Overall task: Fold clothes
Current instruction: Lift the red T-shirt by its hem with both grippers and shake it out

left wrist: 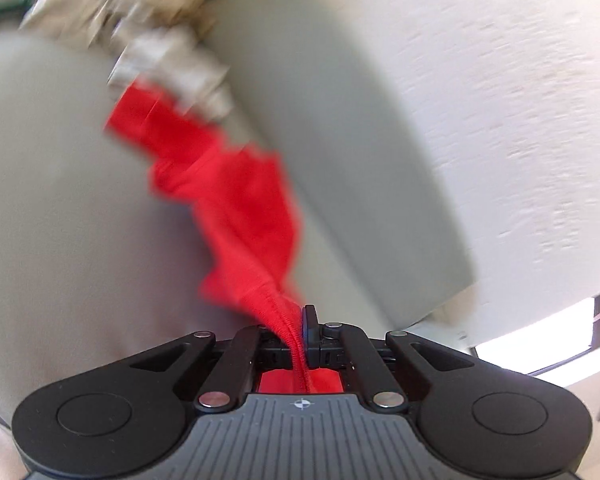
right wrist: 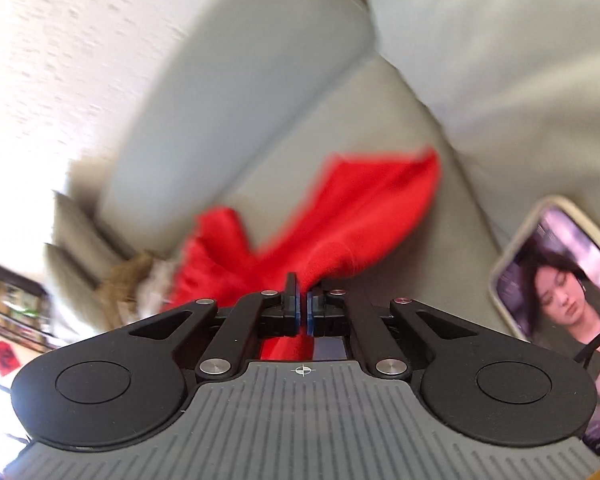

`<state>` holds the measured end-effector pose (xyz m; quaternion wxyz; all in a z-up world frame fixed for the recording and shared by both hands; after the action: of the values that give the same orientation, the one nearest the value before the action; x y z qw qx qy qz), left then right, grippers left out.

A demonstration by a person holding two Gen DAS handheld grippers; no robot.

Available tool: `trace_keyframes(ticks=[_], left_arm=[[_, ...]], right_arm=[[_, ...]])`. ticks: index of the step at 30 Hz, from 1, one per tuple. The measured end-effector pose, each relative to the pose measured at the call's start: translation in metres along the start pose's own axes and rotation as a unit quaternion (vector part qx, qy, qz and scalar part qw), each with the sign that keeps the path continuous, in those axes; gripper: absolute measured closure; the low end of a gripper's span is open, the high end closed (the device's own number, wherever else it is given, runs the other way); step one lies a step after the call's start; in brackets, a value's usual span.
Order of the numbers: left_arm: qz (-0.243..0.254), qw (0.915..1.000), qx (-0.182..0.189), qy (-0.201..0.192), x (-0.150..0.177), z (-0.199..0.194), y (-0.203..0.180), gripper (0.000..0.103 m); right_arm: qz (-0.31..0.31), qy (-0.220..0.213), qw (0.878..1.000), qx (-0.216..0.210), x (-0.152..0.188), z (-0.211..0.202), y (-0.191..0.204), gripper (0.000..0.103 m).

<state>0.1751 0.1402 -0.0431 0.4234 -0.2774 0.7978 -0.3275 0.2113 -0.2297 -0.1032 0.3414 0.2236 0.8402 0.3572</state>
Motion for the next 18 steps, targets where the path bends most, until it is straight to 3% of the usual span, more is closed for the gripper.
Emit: trace_keyframes(ticks=[2, 4, 8, 11, 13, 14, 16, 18], left_arm=[[0.025, 0.9977, 0.035, -0.052, -0.03, -0.039, -0.046, 0.103], [0.048, 0.9897, 0.077, -0.111, -0.058, -0.087, -0.093, 0.103], [0.109, 0.9585, 0.144, -0.22, -0.086, -0.173, -0.179, 0.102], [0.154, 0.9507, 0.119, -0.242, -0.091, -0.193, -0.211, 0.102], [0.159, 0.9491, 0.138, -0.234, -0.092, -0.207, -0.228, 0.103], [0.173, 0.9391, 0.159, -0.25, -0.089, -0.226, -0.239, 0.102], [0.217, 0.9107, 0.185, -0.3, -0.08, -0.267, -0.263, 0.102], [0.23, 0.9015, 0.195, -0.311, -0.074, -0.289, -0.276, 0.102]], right_arm=[[0.003, -0.03, 0.998, -0.054, -0.023, -0.034, 0.044, 0.101], [0.008, -0.069, 0.991, -0.118, -0.048, -0.081, 0.088, 0.101], [-0.037, -0.178, 0.957, -0.226, -0.082, -0.197, 0.178, 0.101], [-0.098, -0.216, 0.947, -0.215, -0.079, -0.246, 0.219, 0.101], [-0.109, -0.189, 0.957, -0.193, -0.076, -0.255, 0.233, 0.101], [-0.114, -0.185, 0.957, -0.193, -0.076, -0.266, 0.241, 0.101], [-0.133, -0.226, 0.939, -0.223, -0.077, -0.307, 0.255, 0.101], [-0.143, -0.235, 0.936, -0.22, -0.076, -0.321, 0.255, 0.101]])
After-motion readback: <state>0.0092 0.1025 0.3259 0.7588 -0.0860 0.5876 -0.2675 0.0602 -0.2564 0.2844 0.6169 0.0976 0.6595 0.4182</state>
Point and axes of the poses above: each gripper's, at about its wrist camera, not at the fingertips, and z roughly the way its jaws point, y to its left, x to its underside, the point moved 9 cm from there along z, roughly the way its jaws point, and after that the axes turned 3 degrees about -y, right-handed, at the moved point
